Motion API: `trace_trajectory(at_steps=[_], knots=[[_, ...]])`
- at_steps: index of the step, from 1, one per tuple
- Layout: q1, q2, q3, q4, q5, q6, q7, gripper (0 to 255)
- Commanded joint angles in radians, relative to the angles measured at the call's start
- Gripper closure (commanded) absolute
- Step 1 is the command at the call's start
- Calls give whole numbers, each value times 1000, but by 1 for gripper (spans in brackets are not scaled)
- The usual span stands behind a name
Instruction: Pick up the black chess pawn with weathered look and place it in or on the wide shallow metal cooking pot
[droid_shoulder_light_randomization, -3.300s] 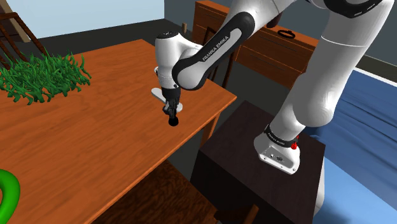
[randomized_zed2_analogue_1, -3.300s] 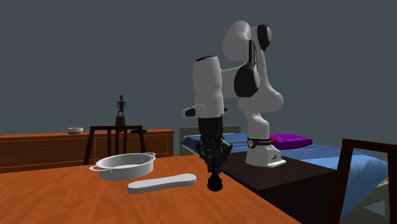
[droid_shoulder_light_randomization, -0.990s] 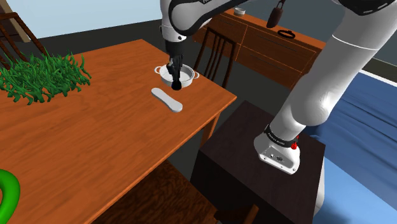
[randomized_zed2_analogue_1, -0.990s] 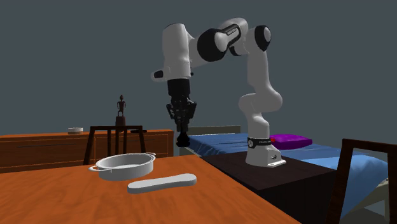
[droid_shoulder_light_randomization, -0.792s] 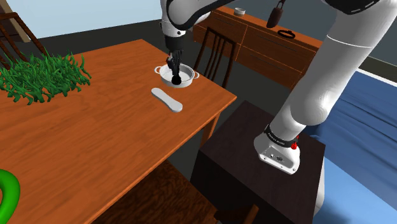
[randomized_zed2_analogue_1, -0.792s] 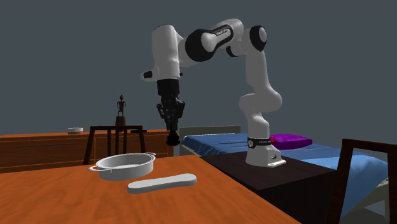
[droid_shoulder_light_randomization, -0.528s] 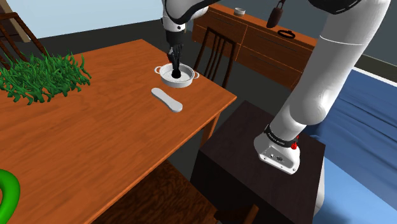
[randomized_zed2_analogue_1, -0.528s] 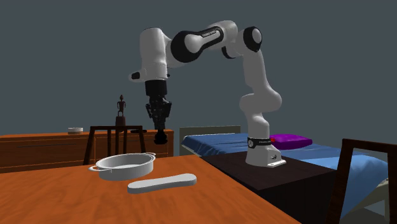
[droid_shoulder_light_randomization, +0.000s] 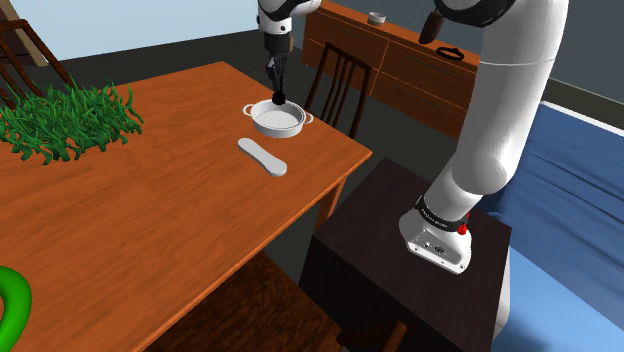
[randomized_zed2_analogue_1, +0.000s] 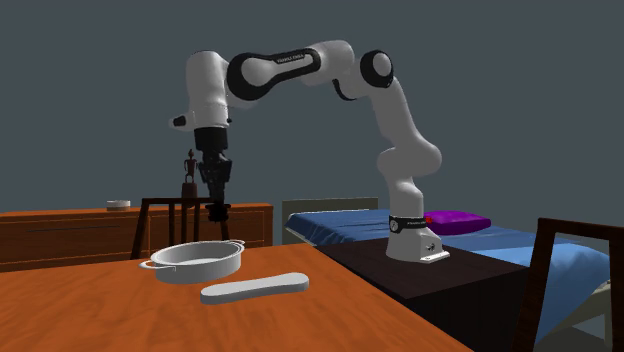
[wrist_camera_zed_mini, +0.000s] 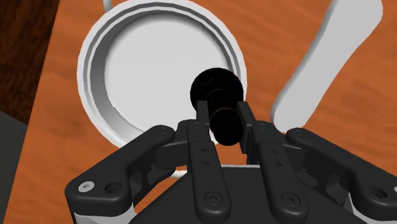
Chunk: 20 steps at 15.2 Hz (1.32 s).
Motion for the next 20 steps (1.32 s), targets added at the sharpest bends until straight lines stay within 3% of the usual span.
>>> trace_trajectory(at_steps=[1,4,20], knots=[[-21,53,-12,82,-1,-29,-35,255],[-47,135,-24,213,-1,-78,-75,255],[-47,213,-26,110,-5,104,-69,255]])
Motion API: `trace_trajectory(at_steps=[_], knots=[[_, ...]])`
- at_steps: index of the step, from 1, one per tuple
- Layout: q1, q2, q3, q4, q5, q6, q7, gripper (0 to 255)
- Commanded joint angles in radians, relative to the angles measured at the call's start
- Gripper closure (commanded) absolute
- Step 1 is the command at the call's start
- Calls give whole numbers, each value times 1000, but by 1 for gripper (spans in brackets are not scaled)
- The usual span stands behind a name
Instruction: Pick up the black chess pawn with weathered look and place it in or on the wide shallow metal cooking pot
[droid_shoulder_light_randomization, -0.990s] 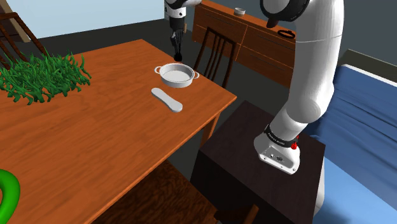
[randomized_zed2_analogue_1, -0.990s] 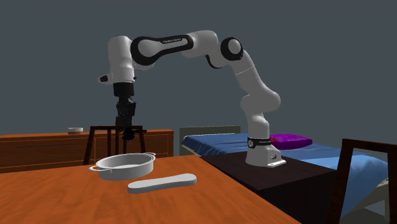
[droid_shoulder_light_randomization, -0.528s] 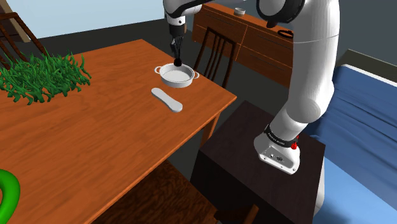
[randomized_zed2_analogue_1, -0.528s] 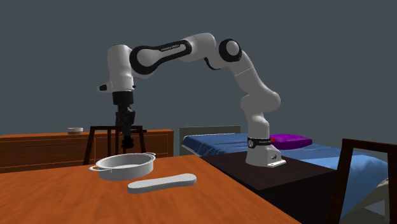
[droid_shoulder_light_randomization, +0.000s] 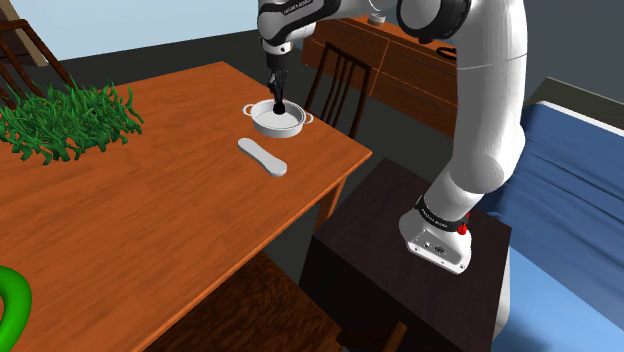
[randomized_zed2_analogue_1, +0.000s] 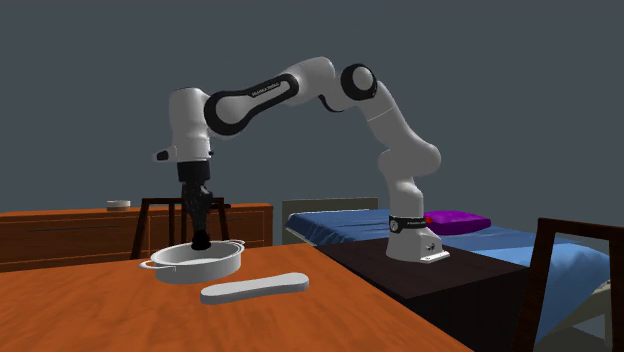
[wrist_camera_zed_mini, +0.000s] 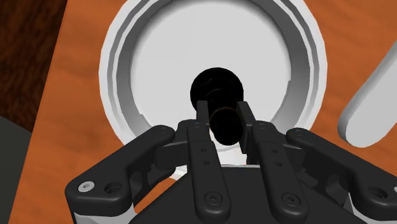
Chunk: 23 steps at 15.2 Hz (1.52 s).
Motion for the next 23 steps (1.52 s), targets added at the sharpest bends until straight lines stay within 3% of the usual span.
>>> trace_trajectory(at_steps=[1,8,9,14,18,23], knots=[[0,9,0,-3,0,12,1,255],[0,9,0,-3,0,12,1,255],[0,9,0,-3,0,12,1,0],[0,9,0,-3,0,12,1,0],[2,-26,1,73,2,-98,-1,0],[2,-26,1,73,2,-98,-1,0]])
